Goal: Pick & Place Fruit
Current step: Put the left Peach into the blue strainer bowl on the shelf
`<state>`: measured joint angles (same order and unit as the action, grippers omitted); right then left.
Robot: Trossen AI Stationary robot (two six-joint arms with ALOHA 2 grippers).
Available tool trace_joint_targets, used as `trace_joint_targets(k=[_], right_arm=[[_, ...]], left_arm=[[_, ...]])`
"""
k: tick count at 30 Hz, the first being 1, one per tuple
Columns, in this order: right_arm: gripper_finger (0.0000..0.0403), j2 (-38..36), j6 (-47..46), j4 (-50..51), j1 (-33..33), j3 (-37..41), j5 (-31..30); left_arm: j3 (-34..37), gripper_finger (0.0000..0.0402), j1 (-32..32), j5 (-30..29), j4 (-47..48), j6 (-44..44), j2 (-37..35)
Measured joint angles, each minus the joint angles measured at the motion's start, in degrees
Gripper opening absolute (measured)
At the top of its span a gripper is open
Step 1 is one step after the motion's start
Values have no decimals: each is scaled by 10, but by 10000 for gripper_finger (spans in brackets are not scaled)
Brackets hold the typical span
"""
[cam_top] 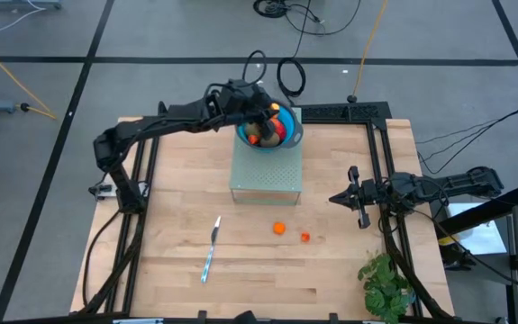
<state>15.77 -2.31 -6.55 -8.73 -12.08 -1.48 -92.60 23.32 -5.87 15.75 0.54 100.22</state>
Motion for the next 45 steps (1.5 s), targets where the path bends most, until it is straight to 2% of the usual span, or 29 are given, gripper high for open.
trace_joint_targets(k=[10,21,25,45], right_arm=[[0,0,0,0,0,0,0],[0,0,0,0,0,0,0],[0,0,0,0,0,0,0],[0,0,0,0,0,0,0]], left_arm=[[0,93,13,-36,-9,-23,14],[0,93,33,-31,-13,-16,19],[0,93,33,-2,-13,-11,19],[2,95,34,1,-26,-1,47]])
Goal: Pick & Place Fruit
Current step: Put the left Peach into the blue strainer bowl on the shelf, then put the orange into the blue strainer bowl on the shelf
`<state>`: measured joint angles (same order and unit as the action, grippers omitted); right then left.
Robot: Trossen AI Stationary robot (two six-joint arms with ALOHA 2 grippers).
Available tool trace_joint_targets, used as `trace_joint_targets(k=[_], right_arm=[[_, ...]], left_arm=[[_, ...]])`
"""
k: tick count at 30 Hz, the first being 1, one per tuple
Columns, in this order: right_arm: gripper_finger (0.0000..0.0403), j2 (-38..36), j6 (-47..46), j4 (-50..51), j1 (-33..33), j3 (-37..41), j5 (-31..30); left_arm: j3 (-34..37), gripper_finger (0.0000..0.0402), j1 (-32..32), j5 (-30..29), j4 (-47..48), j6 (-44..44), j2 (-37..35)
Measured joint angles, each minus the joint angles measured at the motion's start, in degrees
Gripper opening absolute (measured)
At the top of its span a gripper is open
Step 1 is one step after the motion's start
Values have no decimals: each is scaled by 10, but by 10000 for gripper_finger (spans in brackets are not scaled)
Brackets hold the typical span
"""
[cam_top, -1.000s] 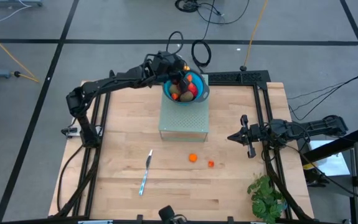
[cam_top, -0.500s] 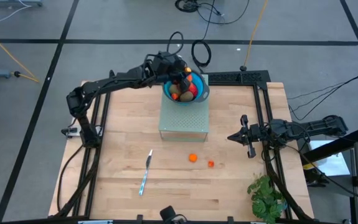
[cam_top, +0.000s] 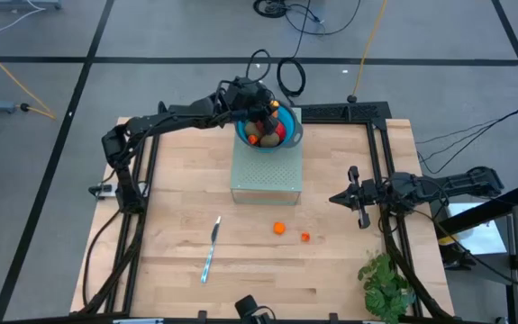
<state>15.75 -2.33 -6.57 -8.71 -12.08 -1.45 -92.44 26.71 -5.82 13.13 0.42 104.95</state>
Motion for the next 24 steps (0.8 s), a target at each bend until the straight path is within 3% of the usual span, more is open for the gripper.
trace_joint_targets(k=[15,24], right_arm=[[0,0,0,0,0,0,0],[0,0,0,0,0,0,0]], left_arm=[[0,208,6,-17,18,30,0],[0,219,-8,-9,15,31,-58]])
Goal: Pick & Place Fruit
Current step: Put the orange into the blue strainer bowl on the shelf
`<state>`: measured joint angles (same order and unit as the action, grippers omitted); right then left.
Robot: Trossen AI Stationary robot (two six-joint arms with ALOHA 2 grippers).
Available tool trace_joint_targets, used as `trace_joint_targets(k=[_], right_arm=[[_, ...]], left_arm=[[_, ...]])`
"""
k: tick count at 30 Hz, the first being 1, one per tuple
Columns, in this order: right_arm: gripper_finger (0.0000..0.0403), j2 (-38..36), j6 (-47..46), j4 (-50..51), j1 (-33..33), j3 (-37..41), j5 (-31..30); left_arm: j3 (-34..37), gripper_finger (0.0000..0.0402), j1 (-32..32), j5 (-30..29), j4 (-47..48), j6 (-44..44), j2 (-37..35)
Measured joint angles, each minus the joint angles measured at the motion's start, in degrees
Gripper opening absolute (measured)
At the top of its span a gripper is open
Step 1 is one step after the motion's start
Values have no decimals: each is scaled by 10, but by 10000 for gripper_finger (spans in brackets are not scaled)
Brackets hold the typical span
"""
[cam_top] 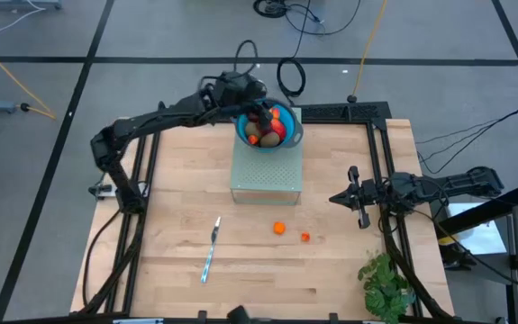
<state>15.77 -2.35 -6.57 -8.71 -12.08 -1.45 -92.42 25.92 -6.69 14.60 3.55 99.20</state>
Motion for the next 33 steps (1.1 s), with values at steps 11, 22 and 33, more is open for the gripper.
trace_joint_targets(k=[11,22,33], right_arm=[[0,0,0,0,0,0,0],[0,0,0,0,0,0,0],[0,0,0,0,0,0,0]], left_arm=[[0,185,-105,2,107,-6,-122],[0,124,-212,2,136,-9,-168],[0,61,-310,1,169,20,-167]])
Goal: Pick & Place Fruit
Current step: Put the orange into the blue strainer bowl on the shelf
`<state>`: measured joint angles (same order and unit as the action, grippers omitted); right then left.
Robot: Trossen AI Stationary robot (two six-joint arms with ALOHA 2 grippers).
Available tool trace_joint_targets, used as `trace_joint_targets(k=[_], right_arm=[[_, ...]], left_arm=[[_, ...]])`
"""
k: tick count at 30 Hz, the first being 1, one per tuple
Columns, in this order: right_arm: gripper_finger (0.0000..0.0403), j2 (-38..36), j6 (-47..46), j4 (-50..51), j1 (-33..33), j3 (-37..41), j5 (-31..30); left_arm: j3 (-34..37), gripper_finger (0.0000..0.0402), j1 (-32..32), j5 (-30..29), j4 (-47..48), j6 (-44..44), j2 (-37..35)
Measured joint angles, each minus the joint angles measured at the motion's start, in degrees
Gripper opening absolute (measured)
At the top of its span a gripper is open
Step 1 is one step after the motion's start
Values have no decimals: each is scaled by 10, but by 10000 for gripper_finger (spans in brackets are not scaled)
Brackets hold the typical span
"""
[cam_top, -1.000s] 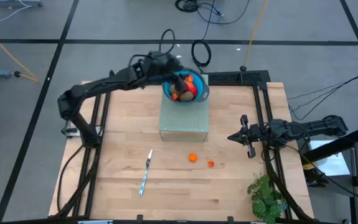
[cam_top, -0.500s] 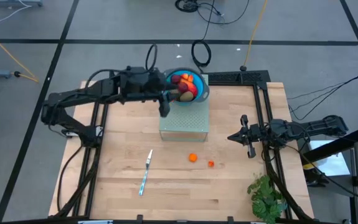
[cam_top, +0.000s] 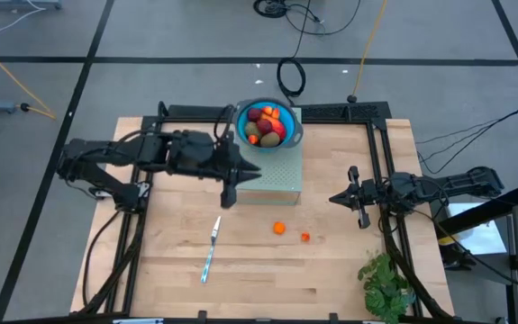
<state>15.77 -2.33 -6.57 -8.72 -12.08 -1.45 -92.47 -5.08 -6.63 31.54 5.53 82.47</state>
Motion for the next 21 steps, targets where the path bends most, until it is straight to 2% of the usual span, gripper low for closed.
trace_joint_targets(k=[9,18,21], right_arm=[[0,0,0,0,0,0,0],[0,0,0,0,0,0,0],[0,0,0,0,0,0,0]], left_arm=[[0,5,-75,-80,-34,99,35],[0,2,-123,-101,-158,190,144],[0,4,-131,-120,-175,248,172]])
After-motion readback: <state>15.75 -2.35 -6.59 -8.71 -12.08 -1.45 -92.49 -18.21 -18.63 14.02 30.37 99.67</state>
